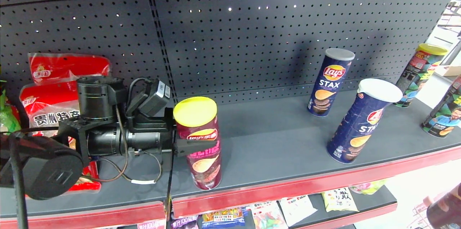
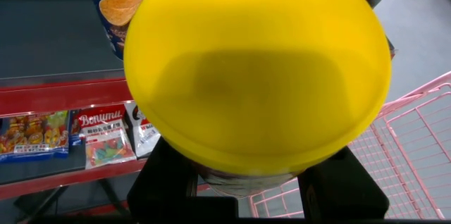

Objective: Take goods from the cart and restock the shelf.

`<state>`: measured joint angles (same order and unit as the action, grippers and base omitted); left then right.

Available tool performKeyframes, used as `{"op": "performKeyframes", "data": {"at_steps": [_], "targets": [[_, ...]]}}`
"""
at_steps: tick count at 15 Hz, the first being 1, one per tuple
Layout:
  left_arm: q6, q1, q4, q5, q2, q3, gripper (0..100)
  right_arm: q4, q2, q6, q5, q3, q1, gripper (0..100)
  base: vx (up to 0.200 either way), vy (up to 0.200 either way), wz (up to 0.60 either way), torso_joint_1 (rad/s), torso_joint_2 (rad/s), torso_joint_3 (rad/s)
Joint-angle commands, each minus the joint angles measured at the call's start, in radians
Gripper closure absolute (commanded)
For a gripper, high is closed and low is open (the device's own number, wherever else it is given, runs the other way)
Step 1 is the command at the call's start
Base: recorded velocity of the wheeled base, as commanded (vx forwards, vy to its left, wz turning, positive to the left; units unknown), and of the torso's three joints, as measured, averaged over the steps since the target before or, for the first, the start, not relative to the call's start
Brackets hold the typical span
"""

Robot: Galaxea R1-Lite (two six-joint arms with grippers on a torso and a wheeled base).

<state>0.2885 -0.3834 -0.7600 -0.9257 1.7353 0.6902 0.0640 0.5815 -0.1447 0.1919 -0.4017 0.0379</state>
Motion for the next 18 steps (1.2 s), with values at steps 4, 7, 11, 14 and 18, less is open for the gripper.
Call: {"op": "performKeyframes", "data": {"at_steps": [4,7,11,14,18], "targets": [[0.012,-0.002,0.001,-0.015,0.007,-0.003,100,-0.001,0.004,-0.001,-0.002,-0.002,0.000,100,0.000,0.000,0.00,0.000,0.00,0.000],[0.012,-0.002,0.001,-0.047,0.007,-0.008,100,-0.001,0.015,-0.001,0.000,-0.005,0.000,100,0.000,0.000,0.00,0.000,0.00,0.000],[0.018,0.001,-0.001,-0.048,0.013,-0.032,100,-0.003,0.017,-0.001,0.000,-0.005,0.000,100,0.000,0.000,0.00,0.000,0.00,0.000],[0.038,0.001,-0.001,-0.048,0.026,-0.032,100,-0.001,0.018,-0.001,0.001,-0.006,0.000,100,0.000,0.000,0.00,0.000,0.00,0.000],[0.037,0.003,-0.001,-0.048,0.026,-0.034,100,-0.003,0.024,-0.001,0.001,-0.008,0.000,100,0.000,0.000,0.00,0.000,0.00,0.000]]}}
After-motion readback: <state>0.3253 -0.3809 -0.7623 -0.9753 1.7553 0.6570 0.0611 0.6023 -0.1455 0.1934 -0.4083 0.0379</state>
